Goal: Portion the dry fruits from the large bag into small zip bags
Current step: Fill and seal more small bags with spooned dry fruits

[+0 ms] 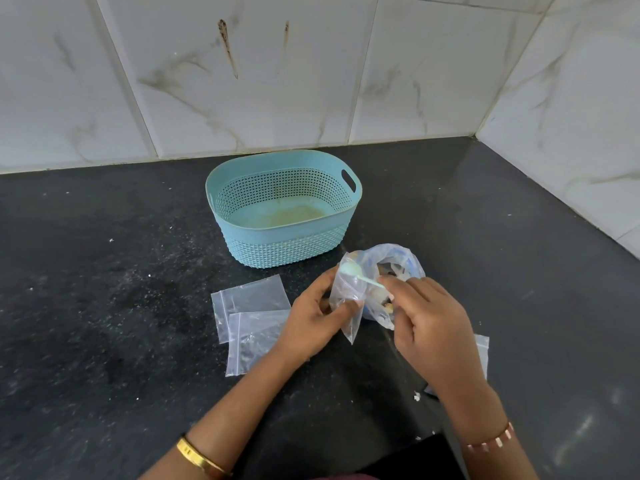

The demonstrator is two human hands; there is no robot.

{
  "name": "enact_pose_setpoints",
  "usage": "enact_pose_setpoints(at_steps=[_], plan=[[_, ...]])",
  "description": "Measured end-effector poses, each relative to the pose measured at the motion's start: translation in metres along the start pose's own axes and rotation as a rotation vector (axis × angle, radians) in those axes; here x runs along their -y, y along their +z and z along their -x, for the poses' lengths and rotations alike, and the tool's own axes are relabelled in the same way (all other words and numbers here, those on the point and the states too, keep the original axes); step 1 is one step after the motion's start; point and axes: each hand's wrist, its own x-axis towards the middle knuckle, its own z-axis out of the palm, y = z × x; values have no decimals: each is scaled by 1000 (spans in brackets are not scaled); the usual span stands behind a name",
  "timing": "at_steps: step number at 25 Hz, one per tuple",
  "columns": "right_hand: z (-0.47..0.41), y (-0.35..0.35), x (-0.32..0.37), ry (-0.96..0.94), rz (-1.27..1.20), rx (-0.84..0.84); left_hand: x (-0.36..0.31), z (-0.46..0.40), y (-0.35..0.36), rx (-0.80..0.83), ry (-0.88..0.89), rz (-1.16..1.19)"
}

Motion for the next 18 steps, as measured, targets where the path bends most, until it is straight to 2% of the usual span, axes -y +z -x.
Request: enact_pose_setpoints(at_steps=[2, 6, 8, 11, 13, 18], plan=[[2, -1, -2, 28, -59, -50, 0, 0, 0, -5, -6, 3], [3, 3, -2, 97, -125, -42, 0, 0, 1, -11, -5, -1], [3, 1, -3, 175, -257, -109, -1, 0, 0, -13, -12, 4], [2, -12, -12, 392, -506, -169, -1, -1, 0, -9, -24, 3], [7, -19, -27, 465, -504, -90, -1, -1, 0, -16, -25, 0], [33, -24, -47, 369, -138, 242, -1, -2, 0, -24, -30, -7]])
